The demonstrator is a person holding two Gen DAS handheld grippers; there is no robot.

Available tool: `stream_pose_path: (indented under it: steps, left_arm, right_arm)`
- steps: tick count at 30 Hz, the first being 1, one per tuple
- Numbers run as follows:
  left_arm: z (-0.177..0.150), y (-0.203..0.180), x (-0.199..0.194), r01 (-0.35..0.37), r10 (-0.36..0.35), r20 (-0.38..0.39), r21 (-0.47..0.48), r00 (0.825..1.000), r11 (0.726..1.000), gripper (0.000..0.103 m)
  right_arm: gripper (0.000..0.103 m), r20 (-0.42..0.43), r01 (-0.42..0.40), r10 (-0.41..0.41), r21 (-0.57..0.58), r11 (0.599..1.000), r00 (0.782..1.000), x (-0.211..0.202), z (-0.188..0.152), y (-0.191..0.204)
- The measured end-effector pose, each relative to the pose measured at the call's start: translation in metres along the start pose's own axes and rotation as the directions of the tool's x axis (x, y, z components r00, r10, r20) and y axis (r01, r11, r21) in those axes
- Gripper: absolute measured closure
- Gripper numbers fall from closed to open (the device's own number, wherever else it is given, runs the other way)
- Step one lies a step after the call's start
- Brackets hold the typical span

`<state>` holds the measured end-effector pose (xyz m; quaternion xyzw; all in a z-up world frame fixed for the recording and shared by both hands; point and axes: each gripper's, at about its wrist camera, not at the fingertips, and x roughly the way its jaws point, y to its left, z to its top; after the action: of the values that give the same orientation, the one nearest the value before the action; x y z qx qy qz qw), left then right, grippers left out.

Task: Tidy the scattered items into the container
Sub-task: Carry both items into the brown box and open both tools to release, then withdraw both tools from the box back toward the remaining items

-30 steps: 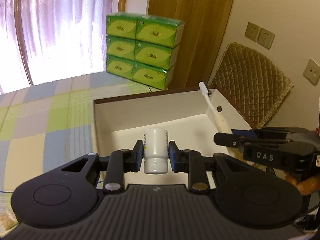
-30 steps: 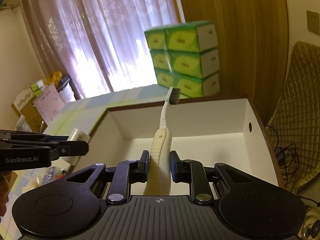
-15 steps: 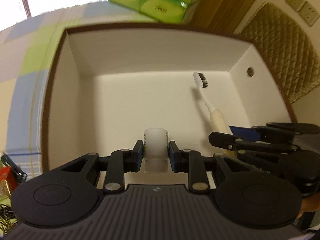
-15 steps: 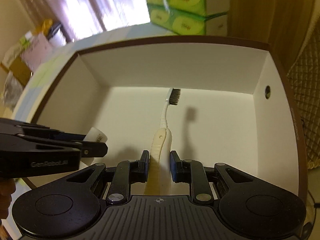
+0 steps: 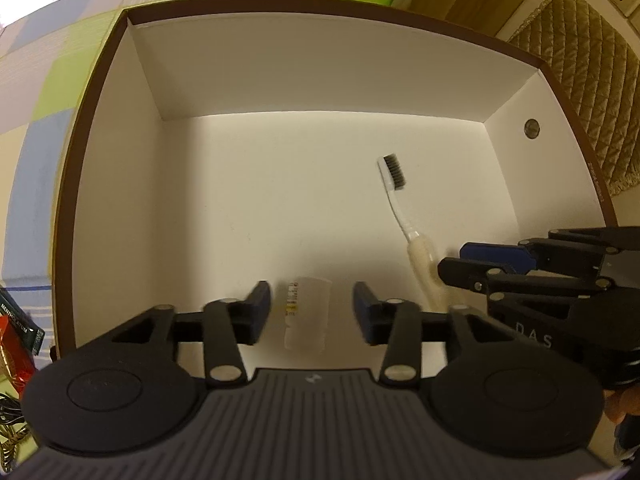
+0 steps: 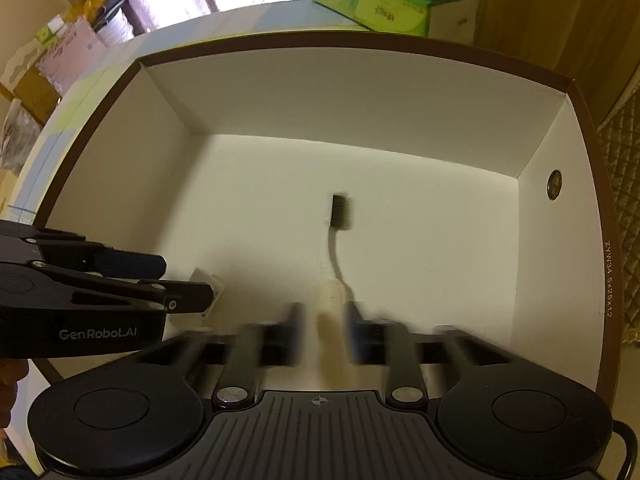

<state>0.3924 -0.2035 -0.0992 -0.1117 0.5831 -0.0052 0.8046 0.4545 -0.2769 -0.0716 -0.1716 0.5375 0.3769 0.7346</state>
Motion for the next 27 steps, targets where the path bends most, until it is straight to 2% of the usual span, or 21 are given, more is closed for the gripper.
stream_pose_path:
  steps: [1,2,4,9,18,25,27]
  left_arm:
    - [0.000,0.000,0.000,-0.016,0.016,0.001,0.005,1.000,1.000,0.063]
    - [0.000,0.000,-0.001,-0.034,0.034,0.005,0.014,0.999,0.999,0.053]
    - [0.000,0.002,-0.002,-0.039,0.039,0.009,0.019,0.999,0.999,0.043]
    - [-0.002,0.005,-0.005,-0.044,0.044,0.010,0.022,0.999,0.999,0.029]
    - [-0.008,-0.001,-0.015,-0.048,0.046,0.024,0.048,0.999,0.998,0.022]
    - [-0.015,-0.007,-0.037,-0.049,0.043,0.078,0.069,0.996,0.996,0.021]
    - [-0.017,-0.009,-0.046,-0.066,0.057,0.108,0.077,0.992,0.995,0.017]
  right_arm:
    - [0.017,0.011,0.025,-0.025,-0.012,1.000,1.000,0.000,0.003,0.000]
    - [0.017,0.026,0.043,-0.042,-0.037,0.998,0.999,-0.003,0.002,0.001]
    - [0.017,0.023,0.030,-0.029,-0.042,0.999,0.999,-0.006,0.000,-0.002]
    - [0.017,0.021,0.026,-0.025,-0.051,0.998,0.999,-0.014,-0.004,-0.002]
    - [0.017,0.044,0.061,-0.058,-0.056,0.997,0.997,-0.023,-0.011,0.006]
    - [0.017,0.107,0.070,-0.064,-0.054,0.996,0.992,-0.043,-0.018,0.013]
    - [0.017,0.131,0.068,-0.061,-0.051,0.996,0.989,-0.051,-0.021,0.016]
